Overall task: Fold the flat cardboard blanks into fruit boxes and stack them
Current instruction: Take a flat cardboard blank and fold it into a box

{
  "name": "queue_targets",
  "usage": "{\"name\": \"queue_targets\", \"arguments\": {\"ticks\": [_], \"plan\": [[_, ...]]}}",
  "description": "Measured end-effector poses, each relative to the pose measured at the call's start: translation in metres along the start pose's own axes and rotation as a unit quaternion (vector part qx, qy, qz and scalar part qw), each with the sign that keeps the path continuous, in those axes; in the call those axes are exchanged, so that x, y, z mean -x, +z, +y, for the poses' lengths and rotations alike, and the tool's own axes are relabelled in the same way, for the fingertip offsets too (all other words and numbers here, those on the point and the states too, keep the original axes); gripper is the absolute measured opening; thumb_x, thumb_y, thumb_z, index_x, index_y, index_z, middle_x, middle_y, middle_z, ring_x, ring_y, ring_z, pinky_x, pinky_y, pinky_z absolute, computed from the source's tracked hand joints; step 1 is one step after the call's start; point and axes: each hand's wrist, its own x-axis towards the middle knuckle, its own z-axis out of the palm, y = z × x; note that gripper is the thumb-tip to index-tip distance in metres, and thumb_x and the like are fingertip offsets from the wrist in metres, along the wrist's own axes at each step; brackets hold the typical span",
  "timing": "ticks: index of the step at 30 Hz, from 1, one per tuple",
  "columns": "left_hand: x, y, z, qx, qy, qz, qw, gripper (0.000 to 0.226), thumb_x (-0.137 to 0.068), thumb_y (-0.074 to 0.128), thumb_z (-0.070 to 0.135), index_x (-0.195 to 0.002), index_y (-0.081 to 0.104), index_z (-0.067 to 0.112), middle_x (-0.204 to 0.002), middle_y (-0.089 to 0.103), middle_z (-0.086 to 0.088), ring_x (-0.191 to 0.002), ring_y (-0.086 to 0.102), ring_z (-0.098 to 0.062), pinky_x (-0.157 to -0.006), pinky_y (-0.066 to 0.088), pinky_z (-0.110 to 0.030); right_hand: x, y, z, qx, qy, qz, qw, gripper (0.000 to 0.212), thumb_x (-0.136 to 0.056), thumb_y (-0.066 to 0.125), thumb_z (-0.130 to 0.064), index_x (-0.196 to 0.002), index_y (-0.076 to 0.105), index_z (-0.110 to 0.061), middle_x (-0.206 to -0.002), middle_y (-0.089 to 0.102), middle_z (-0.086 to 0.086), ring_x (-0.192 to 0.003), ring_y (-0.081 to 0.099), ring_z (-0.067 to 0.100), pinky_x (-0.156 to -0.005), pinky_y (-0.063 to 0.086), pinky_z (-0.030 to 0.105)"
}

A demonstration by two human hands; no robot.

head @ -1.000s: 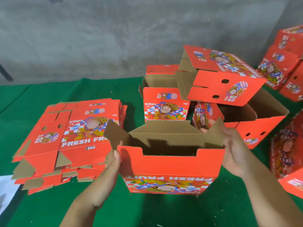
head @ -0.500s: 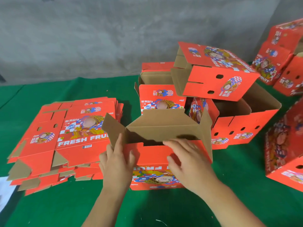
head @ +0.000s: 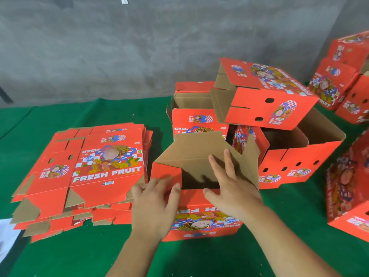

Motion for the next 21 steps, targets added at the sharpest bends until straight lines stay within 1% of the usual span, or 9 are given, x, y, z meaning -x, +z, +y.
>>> {"name": "queue_targets", "arguments": {"ticks": [3, 6, 9, 12, 14, 16, 18, 20, 21], "plan": [[-0.032, 0.003, 0.008, -0.136, -0.028, -0.049, 0.989, 0.056, -0.097, 0.036, 0.058, -0.151, 0.040, 0.043, -0.111, 0.071, 0.006, -0.107, 0.062, -0.029, -0.093, 0.046, -0.043, 0.004, 0.003, 0.000, 0.033, -0.013, 0.010, 0.999, 0.080, -0.088, 0.029, -0.072, -0.154, -0.010, -0.052, -0.162, -0.041, -0.009, -0.116, 0.063, 0.028, -0.074, 0.045, 0.033], [-0.052, 0.011, 0.004, -0.211, -0.006, -0.059, 0.976, 0.065, -0.098, 0.039, 0.049, -0.160, 0.021, 0.039, -0.101, 0.072, 0.000, -0.099, 0.066, -0.027, -0.095, 0.043, -0.042, 0.010, 0.008, -0.001, 0.044, -0.015, 0.072, 0.996, 0.073, -0.089, 0.023, -0.065, -0.158, 0.015, -0.045, -0.172, -0.016, -0.003, -0.138, 0.048, 0.027, -0.102, 0.047, 0.040], [-0.053, 0.019, -0.003, -0.185, -0.004, -0.034, 0.982, 0.072, -0.093, 0.043, 0.053, -0.160, 0.024, 0.036, -0.136, 0.053, -0.003, -0.117, 0.046, -0.032, -0.102, 0.040, -0.048, 0.012, 0.012, -0.005, 0.029, -0.015, 0.206, 0.978, 0.078, -0.084, 0.046, -0.058, -0.157, 0.034, -0.033, -0.172, 0.002, 0.008, -0.155, 0.018, 0.033, -0.122, 0.029, 0.050], [-0.057, 0.021, -0.011, -0.157, -0.017, -0.032, 0.987, 0.082, -0.087, 0.037, 0.059, -0.162, 0.012, 0.036, -0.164, 0.024, -0.010, -0.139, 0.025, -0.037, -0.116, 0.027, -0.052, 0.009, 0.015, -0.012, -0.017, 0.046, 0.319, 0.946, 0.106, -0.069, 0.067, -0.055, -0.163, 0.024, -0.029, -0.170, 0.002, 0.020, -0.156, 0.003, 0.041, -0.126, 0.007, 0.055], [-0.063, 0.022, -0.012, -0.154, -0.025, -0.053, 0.986, 0.086, -0.085, 0.031, 0.060, -0.163, 0.002, 0.036, -0.167, 0.021, -0.011, -0.146, 0.024, -0.038, -0.121, 0.021, -0.051, 0.004, 0.016, -0.015, -0.029, 0.077, 0.347, 0.934, 0.123, -0.065, 0.074, -0.057, -0.166, 0.009, -0.025, -0.168, -0.004, 0.027, -0.156, -0.001, 0.045, -0.125, 0.001, 0.055], [-0.069, 0.022, -0.011, -0.140, -0.033, -0.063, 0.988, 0.088, -0.082, 0.028, 0.062, -0.162, 0.000, 0.038, -0.162, 0.029, -0.007, -0.142, 0.032, -0.038, -0.119, 0.025, -0.050, 0.000, 0.018, -0.012, -0.054, 0.073, 0.354, 0.931, 0.132, -0.068, 0.077, -0.057, -0.165, -0.003, -0.021, -0.168, -0.008, 0.028, -0.156, 0.005, 0.046, -0.124, 0.014, 0.058], [-0.073, 0.021, -0.011, -0.121, -0.051, -0.078, 0.988, 0.089, -0.080, 0.027, 0.066, -0.160, -0.003, 0.043, -0.157, 0.030, -0.005, -0.135, 0.036, -0.039, -0.115, 0.030, -0.049, -0.001, 0.021, -0.006, -0.079, 0.051, 0.348, 0.933, 0.130, -0.072, 0.080, -0.053, -0.164, -0.006, -0.020, -0.170, -0.006, 0.023, -0.149, 0.031, 0.043, -0.110, 0.041, 0.058], [-0.077, 0.021, -0.013, -0.125, -0.060, -0.092, 0.986, 0.089, -0.077, 0.023, 0.070, -0.157, -0.008, 0.046, -0.154, 0.030, -0.005, -0.130, 0.038, -0.041, -0.113, 0.032, -0.050, 0.000, 0.024, -0.003, -0.088, 0.048, 0.332, 0.938, 0.121, -0.076, 0.076, -0.051, -0.164, -0.001, -0.021, -0.172, 0.003, 0.015, -0.135, 0.053, 0.034, -0.098, 0.050, 0.051], [-0.077, 0.021, -0.013, -0.132, -0.061, -0.096, 0.985, 0.089, -0.077, 0.022, 0.071, -0.156, -0.010, 0.047, -0.152, 0.030, -0.005, -0.128, 0.039, -0.041, -0.112, 0.033, -0.050, 0.000, 0.025, -0.003, -0.085, 0.050, 0.321, 0.942, 0.113, -0.078, 0.072, -0.051, -0.165, 0.006, -0.020, -0.171, 0.014, 0.012, -0.134, 0.055, 0.029, -0.098, 0.050, 0.047]]}}
